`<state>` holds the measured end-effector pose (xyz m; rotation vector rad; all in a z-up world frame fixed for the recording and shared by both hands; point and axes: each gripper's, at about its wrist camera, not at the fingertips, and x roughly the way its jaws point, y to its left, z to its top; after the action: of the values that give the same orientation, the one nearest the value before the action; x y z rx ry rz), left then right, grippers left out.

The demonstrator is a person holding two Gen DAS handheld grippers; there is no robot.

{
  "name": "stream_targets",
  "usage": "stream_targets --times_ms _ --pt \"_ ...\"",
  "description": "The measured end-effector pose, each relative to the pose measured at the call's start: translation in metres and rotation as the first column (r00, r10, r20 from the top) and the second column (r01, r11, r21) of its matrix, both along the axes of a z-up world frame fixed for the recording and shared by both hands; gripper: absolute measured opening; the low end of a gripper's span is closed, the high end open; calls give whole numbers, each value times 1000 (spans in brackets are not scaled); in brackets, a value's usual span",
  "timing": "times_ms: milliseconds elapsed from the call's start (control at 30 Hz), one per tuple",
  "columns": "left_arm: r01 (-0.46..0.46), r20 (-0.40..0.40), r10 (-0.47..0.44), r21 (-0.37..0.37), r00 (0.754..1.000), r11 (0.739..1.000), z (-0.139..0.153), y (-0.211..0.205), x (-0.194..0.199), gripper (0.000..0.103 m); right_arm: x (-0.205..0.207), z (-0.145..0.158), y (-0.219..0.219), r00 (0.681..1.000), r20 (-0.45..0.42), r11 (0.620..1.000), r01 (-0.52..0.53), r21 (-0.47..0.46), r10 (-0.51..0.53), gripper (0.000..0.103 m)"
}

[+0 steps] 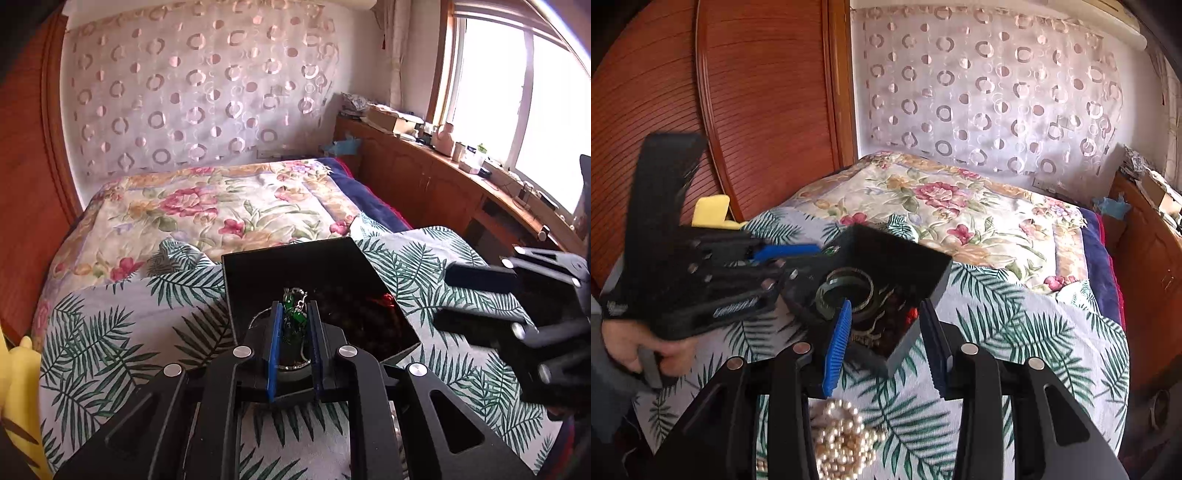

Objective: Organize jewelry
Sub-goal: 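Carry the green earring with the left tool and brown beads with the right tool into the black box, then open both tools over the box and move back to the pearls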

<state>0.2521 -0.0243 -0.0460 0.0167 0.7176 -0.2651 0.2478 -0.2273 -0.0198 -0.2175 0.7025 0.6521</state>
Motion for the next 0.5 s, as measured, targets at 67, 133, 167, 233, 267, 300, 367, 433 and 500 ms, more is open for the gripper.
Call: stream_targets --times_ms 67,133,167,233,267,300,367,433,500 --pt "3 10 -3 10 1000 1000 0 -3 -1 38 -9 -3 -4 1000 8 1000 -6 -8 6 41" --pt "4 18 -4 6 1000 1000 1 -3 -5 49 -19 -9 -9 1000 5 1000 -20 -10 20 41" --pt "6 18 -6 0 1000 1000 2 -3 -8 50 -22 -11 -11 1000 2 1000 -22 -11 22 41" --pt "2 20 -2 -2 1000 1000 3 0 -14 63 -30 -19 -16 999 -16 999 -30 -15 30 41" --pt "-1 25 1 -4 1000 1000 3 1 -19 66 -33 -22 -17 999 -19 999 -32 -19 31 41" --pt "1 29 0 -6 1000 1000 3 2 -25 71 -37 -26 -20 999 -24 999 -33 -21 32 41" --pt "-1 34 1 -7 999 1000 3 3 -33 80 -42 -34 -23 998 -44 999 -41 -22 40 41" --pt "3 47 -3 -15 999 1000 2 5 -47 91 -49 -42 -26 997 -64 998 -51 -21 49 38" --pt "5 48 -4 -26 999 1000 -1 9 -60 95 -53 -49 -28 995 -81 998 -57 -20 55 37"
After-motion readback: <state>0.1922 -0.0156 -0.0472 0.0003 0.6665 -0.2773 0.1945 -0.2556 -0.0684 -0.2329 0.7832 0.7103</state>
